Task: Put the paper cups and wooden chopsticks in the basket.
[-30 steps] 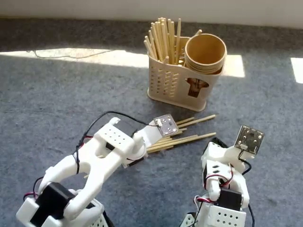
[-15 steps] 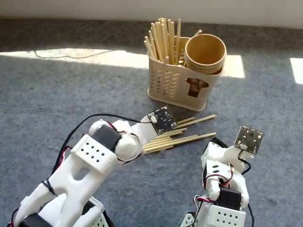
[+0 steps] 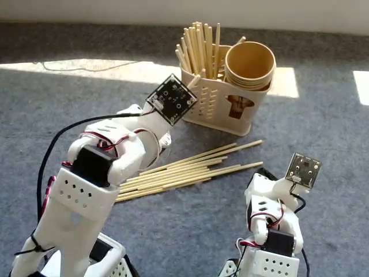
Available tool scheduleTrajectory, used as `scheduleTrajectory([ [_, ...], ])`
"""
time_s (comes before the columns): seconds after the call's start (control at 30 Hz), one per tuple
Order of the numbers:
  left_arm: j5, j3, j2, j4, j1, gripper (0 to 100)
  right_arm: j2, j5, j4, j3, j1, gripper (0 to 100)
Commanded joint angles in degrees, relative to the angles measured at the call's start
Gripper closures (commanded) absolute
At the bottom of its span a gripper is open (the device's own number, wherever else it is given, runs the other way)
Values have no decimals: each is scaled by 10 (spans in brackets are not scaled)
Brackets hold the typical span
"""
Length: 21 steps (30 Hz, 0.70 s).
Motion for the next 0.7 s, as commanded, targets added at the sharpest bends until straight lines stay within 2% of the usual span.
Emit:
scheduleTrajectory([
  [0.0, 58, -73, -15, -41, -7, 993, -4, -3, 2, 68, 7, 993],
  [0.4, 170, -80, -16, -226, -7, 993, -4, -3, 3, 68, 23, 993],
  [0.67, 185, -78, -15, -361, -7, 993, -4, -3, 3, 68, 23, 993],
])
